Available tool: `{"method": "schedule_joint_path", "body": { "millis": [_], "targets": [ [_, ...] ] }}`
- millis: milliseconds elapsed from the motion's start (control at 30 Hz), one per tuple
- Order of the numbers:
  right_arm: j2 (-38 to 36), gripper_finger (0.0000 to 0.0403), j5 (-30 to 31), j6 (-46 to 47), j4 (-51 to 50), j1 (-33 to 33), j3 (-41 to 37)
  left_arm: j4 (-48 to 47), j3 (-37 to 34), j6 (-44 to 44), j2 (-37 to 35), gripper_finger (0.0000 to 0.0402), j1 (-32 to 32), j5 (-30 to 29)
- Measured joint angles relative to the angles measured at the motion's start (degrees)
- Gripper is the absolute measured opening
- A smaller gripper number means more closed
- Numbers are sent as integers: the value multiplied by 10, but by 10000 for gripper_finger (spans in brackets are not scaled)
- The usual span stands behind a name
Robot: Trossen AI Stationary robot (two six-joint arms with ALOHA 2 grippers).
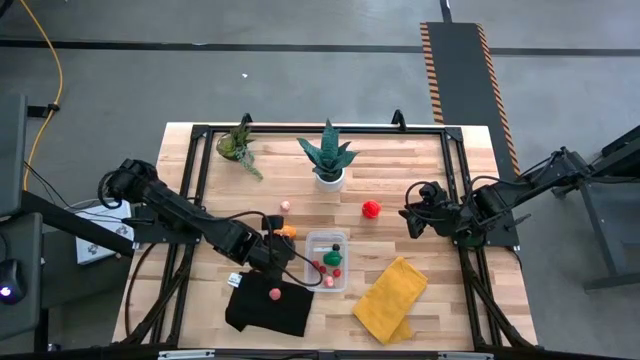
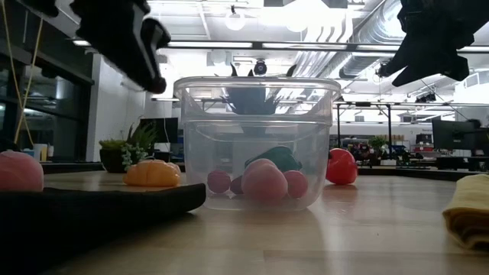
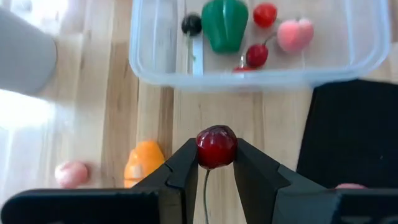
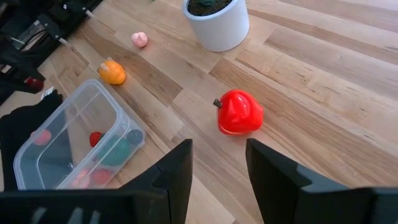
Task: Pick and placing Produce into tupperware
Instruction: Put the cherry into the transparent container
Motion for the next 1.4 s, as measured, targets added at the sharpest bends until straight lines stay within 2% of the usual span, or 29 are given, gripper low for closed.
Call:
{"method": "schedule_joint_path", "body": {
  "millis": [267,500,667,833,1400],
  "targets": [
    [0,141,0,0,0,0,0,0,28,48,0,83,0,-29],
    [0,141,0,4,0,0,0,24,29,86,0,83,12,-28],
    [0,141,0,5,0,0,0,70,29,123,0,83,42,-10],
    [0,141,0,5,0,0,0,123,29,149,0,83,75,56],
    [0,141,1,5,1,0,0,220,29,150,23,83,151,291]
  ]
}}
